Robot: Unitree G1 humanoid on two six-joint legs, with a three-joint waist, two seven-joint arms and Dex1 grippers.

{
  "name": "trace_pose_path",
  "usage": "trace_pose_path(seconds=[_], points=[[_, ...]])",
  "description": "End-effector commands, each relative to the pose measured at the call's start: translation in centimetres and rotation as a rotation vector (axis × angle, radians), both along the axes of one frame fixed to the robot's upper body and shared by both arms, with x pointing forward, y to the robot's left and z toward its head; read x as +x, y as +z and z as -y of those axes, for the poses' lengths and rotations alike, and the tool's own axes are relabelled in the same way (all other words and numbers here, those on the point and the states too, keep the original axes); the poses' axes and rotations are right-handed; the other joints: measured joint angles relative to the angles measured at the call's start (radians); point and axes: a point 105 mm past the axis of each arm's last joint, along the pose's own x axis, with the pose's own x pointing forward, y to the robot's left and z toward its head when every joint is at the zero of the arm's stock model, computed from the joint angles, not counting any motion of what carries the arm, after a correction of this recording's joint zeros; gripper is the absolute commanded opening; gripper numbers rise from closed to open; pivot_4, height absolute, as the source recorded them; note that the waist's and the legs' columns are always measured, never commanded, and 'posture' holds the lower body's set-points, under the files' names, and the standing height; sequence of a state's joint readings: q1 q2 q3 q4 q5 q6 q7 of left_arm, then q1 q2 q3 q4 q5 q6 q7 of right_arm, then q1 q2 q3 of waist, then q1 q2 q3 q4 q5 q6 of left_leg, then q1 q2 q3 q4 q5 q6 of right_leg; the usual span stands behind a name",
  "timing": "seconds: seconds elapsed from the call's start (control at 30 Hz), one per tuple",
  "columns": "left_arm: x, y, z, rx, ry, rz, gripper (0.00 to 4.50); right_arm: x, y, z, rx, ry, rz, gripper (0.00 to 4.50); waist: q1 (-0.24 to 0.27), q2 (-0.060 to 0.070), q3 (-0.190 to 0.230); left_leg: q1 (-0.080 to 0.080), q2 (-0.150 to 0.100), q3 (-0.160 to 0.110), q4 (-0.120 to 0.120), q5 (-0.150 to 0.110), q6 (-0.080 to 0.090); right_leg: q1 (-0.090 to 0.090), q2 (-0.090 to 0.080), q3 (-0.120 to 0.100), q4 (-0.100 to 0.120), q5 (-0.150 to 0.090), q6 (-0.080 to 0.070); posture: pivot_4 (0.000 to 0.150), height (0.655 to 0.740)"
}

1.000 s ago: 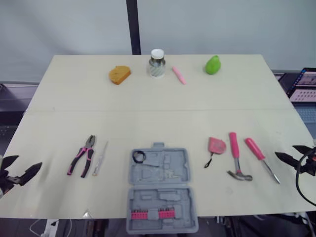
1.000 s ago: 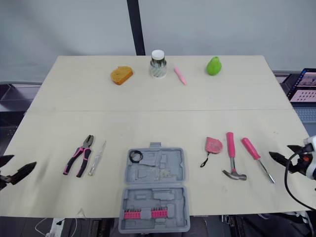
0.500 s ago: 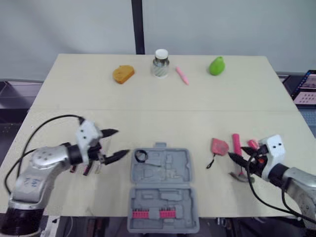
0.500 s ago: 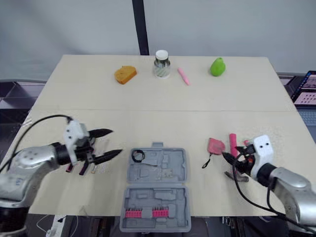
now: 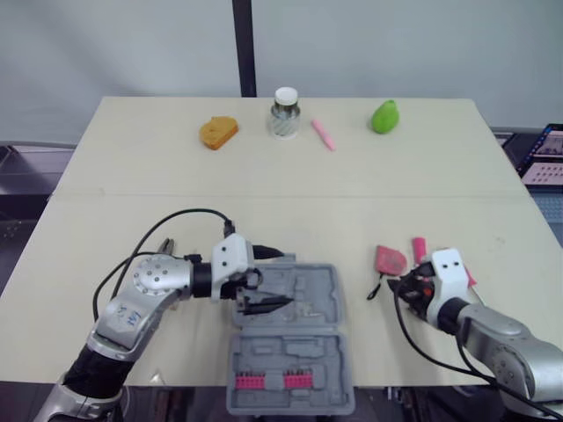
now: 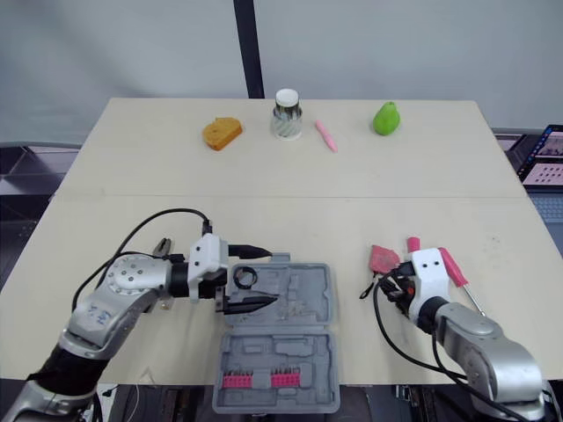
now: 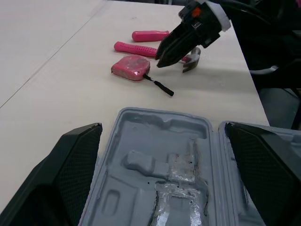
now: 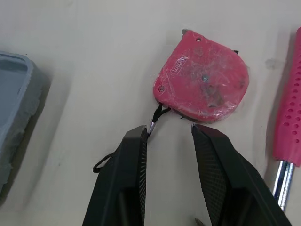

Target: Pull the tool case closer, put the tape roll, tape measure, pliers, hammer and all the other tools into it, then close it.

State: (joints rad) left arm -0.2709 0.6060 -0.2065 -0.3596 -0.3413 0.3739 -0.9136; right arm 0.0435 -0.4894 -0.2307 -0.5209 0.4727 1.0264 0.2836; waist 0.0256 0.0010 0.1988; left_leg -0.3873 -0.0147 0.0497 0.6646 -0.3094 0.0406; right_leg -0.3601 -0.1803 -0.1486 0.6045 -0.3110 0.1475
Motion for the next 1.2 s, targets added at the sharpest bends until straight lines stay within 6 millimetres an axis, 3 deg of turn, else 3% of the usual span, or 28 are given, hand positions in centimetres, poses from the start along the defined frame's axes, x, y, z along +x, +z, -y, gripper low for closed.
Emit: trace_pose_path(seconds=[0.03,0.57,1.2], points=[[-0.1,0.5,0.9,-0.003,-0.035,0.045,4.50,0.1,0.3,-0.8,-0.005,-0.031,0.010,1.61,0.000,0.000,0.000,0.000,0.000,0.000,0.000,0.000,0.000,0.000,0.000,0.000,0.000,0.000,0.000,0.150,0.7400],[0.3,0.6,1.9,-0.010,-0.042,0.073,4.50,1.0,-0.6,-2.2,0.014,-0.084,-0.008,1.61,-0.001,0.000,0.000,0.000,0.000,0.000,0.000,0.000,0.001,-0.001,0.000,0.001,0.001,0.000,0.000,0.150,0.7400],[0.3,0.7,2.7,-0.016,-0.067,0.087,4.50,1.6,-1.5,-2.1,0.008,-0.135,-0.015,1.61,-0.002,0.000,0.000,0.000,0.000,0.001,0.000,0.000,0.001,-0.001,0.001,0.002,0.001,0.000,0.000,0.150,0.7400]])
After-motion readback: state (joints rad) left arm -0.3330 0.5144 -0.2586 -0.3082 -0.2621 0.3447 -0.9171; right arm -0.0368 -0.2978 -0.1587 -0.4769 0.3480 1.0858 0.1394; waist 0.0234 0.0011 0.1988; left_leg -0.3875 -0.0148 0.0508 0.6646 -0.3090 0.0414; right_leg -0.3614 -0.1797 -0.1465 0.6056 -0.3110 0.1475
